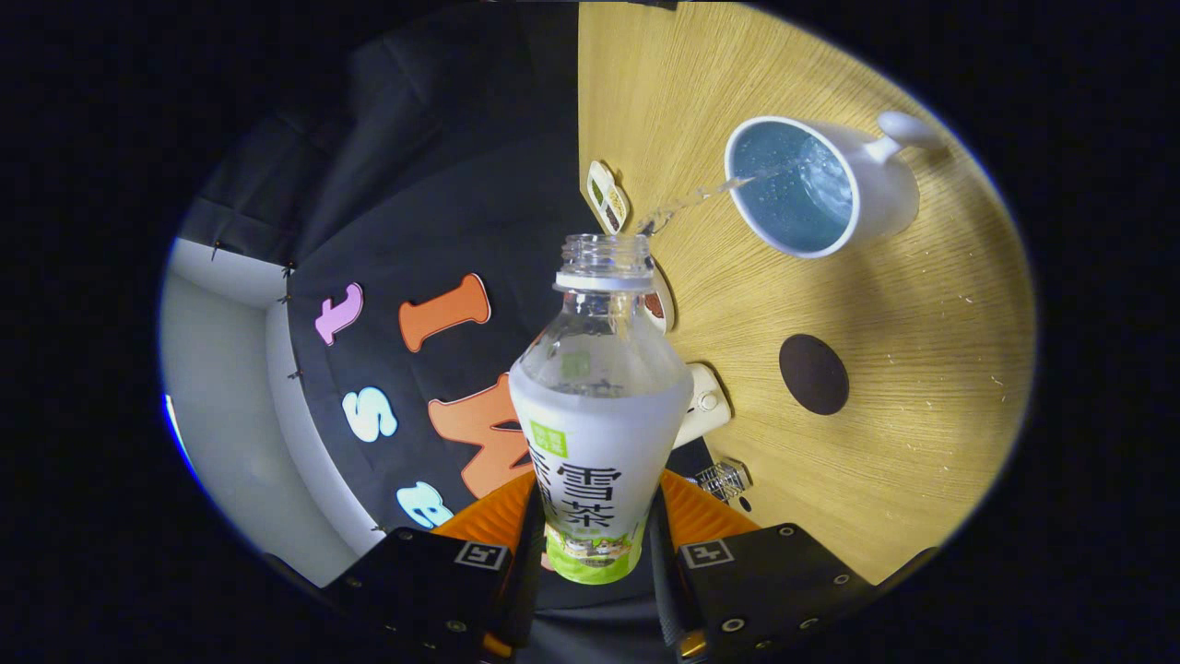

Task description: Take the bottle from table, then pour the juice into the cup, finally place the bottle on the coaster

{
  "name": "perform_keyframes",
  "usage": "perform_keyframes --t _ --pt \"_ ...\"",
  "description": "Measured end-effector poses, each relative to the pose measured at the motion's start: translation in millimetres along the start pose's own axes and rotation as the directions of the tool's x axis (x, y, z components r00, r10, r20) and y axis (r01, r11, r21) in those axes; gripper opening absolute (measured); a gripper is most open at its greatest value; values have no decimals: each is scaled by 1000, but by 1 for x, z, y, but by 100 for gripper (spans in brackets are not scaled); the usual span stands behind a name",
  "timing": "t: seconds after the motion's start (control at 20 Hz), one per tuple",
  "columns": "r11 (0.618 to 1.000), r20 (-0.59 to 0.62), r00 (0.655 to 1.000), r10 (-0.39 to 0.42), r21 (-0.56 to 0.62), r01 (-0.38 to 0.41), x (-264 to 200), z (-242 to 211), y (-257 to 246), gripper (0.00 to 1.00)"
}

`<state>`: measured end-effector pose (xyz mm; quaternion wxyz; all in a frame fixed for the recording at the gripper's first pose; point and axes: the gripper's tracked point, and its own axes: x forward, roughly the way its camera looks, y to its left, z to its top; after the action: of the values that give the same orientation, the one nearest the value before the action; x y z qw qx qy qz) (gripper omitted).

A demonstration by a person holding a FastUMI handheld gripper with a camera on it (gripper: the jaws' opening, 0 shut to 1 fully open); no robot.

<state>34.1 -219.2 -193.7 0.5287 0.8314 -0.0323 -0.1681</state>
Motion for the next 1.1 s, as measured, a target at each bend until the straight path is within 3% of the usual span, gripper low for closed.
perform_keyframes --t 0.7,1.1 --pt "994 -7 1000 -6 112 7 -1 1 6 53" --pt "993 3 1000 -1 120 0 -5 8 9 53"
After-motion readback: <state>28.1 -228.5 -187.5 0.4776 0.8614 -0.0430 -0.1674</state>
